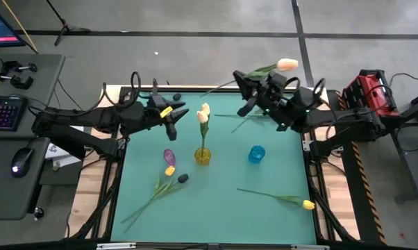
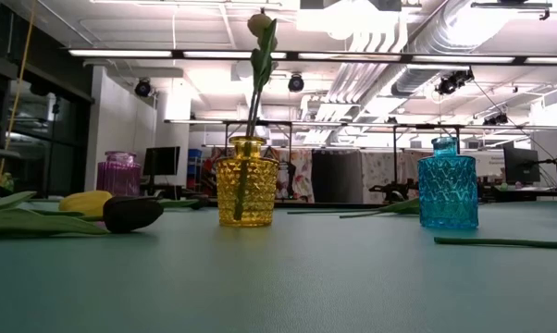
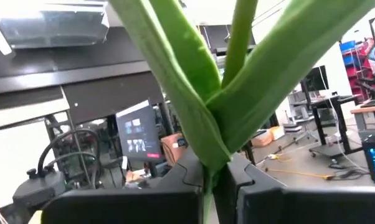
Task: Sort flowers into vase by color
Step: Put the white flower into the yellow vase
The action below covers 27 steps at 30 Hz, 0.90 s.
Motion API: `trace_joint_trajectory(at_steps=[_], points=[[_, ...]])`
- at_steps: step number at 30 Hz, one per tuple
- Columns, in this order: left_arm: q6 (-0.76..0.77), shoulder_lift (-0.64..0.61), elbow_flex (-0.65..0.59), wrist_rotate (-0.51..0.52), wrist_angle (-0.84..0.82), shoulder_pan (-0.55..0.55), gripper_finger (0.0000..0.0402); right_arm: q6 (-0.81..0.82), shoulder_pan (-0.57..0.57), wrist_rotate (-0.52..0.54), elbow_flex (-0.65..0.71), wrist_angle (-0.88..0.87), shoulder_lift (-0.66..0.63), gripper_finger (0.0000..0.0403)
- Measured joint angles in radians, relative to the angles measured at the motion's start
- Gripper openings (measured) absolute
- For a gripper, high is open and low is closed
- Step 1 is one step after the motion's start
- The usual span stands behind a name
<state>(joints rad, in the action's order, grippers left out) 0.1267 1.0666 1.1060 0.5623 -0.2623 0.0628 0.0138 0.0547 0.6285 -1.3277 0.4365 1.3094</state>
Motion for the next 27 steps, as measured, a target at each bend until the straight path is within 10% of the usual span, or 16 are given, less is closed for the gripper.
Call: trace_joint_trajectory(at_steps=[12,27], points=[[0.081,-0.238,-0.015,0.061,-0.296,0.0,0.0235,0.256,0.064,-0.079,0.0,-0.541,-0.183,0.0],[0.163,-0.447,-0.424,-0.158,0.184,0.004,0.0236,0.454,0.135,-0.226,0.0,-0.704,0.176,0.0]])
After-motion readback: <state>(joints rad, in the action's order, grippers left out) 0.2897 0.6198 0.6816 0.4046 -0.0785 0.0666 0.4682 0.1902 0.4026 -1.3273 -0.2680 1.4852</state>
